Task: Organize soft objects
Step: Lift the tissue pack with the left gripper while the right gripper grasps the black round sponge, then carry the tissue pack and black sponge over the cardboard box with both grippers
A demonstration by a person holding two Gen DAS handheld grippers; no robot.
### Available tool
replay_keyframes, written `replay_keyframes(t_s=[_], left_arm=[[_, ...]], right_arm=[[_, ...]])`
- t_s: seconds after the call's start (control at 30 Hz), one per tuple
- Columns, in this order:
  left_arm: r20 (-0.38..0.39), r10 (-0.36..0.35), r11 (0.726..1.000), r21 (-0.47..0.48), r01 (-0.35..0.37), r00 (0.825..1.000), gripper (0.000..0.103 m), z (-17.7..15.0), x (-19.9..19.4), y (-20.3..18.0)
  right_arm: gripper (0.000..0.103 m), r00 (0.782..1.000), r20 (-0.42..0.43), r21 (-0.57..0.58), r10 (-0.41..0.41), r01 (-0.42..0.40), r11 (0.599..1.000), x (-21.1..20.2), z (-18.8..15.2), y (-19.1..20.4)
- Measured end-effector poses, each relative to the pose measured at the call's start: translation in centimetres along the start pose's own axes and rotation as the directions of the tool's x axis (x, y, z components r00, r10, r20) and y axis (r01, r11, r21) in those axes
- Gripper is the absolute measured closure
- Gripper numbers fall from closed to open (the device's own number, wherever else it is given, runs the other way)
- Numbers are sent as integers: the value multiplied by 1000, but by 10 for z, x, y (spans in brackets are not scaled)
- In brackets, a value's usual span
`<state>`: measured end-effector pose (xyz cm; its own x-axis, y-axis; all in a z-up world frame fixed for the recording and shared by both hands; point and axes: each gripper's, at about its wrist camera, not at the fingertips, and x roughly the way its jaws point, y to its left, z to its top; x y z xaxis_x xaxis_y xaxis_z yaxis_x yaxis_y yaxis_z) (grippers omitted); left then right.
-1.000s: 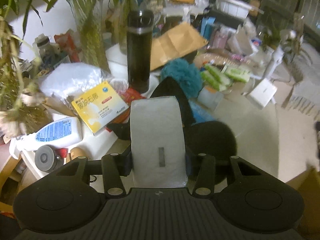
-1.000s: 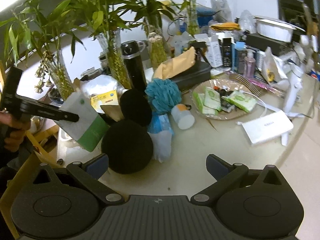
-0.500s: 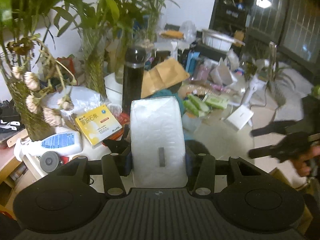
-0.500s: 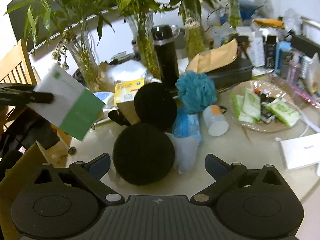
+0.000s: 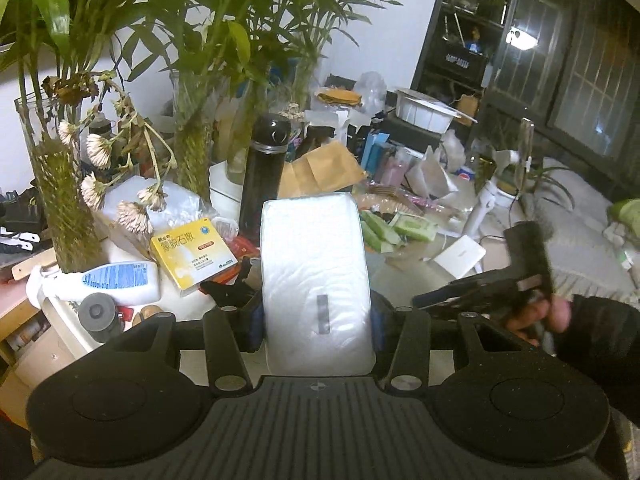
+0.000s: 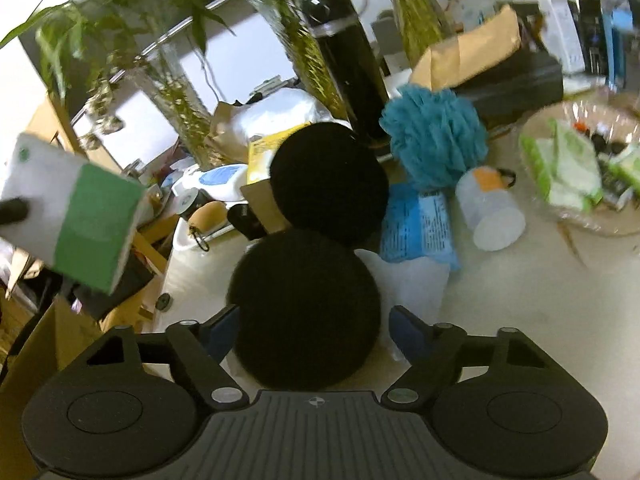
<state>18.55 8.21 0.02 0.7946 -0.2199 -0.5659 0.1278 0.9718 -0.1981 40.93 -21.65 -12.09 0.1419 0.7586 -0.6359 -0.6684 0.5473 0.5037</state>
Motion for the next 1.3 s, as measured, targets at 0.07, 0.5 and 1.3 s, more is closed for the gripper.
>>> replay_keyframes(t_s=[0.07, 0.5, 1.3], left_arm=[[2, -6, 1000, -4, 6, 1000, 56, -1, -2, 0], [13, -27, 1000, -5, 27, 1000, 56, -4, -12, -3], [20, -30, 999, 34, 30, 999, 56, 3, -64, -41]], right_arm=[[29, 1000, -6, 34, 14, -14, 999, 12, 1, -9], [76, 999, 25, 100, 42, -44, 994, 33, -6, -18], [78, 913, 341, 18, -223, 231, 973, -163, -5, 79]])
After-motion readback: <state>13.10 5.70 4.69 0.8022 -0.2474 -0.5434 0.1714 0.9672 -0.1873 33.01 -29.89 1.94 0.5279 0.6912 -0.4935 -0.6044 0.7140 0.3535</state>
